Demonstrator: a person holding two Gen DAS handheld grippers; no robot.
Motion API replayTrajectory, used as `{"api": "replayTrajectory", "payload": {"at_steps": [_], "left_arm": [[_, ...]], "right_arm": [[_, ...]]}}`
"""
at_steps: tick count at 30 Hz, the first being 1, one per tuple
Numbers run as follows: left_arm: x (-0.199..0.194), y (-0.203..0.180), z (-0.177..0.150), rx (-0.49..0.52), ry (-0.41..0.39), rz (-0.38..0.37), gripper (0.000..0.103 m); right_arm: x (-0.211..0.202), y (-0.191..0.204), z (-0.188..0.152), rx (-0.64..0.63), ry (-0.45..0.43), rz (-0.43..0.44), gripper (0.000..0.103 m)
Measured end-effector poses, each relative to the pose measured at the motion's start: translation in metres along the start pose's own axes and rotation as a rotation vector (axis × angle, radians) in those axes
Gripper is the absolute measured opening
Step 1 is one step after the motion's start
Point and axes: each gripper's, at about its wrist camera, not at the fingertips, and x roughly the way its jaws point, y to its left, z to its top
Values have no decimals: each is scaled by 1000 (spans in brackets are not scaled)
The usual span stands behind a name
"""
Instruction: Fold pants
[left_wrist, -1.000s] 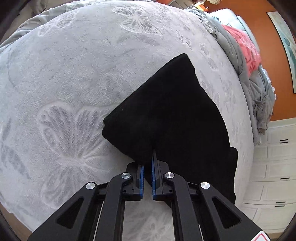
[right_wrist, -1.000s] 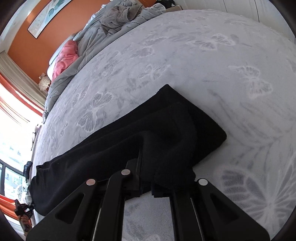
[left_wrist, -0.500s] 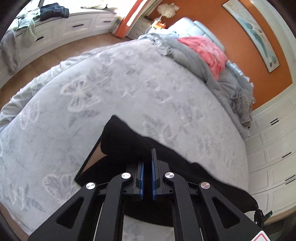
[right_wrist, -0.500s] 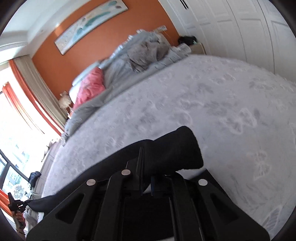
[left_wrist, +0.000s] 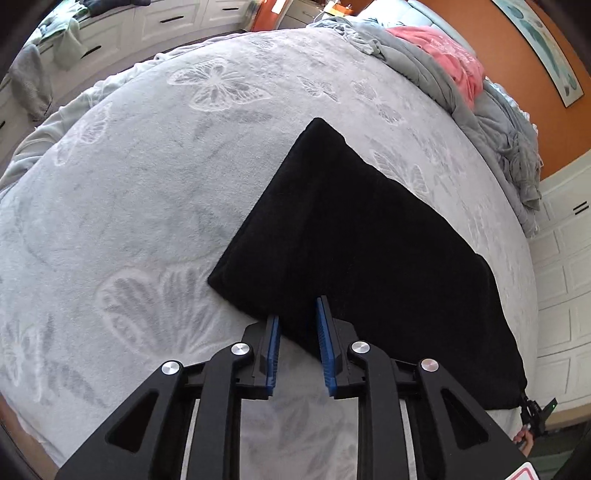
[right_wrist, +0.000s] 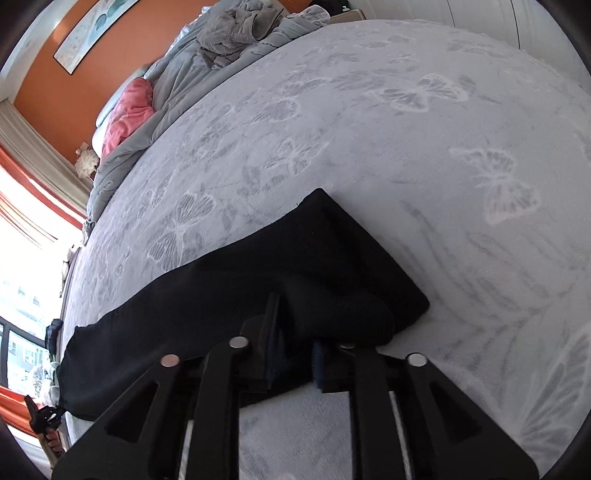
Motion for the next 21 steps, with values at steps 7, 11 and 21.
{"api": "replayTrajectory", "payload": {"at_steps": [7,11,21], "left_arm": [[-81,1,-5,-50,-169,89,52],[-70,-66,8,18,-166,4,59],[35,-61,3,-4,-47,70,59]], "right_arm": [[-73,43,-20,-148,-158,-126,36],[-66,130,-29,-281,-113,60,17],[18,86,-22,-235,28,-171,17]]}}
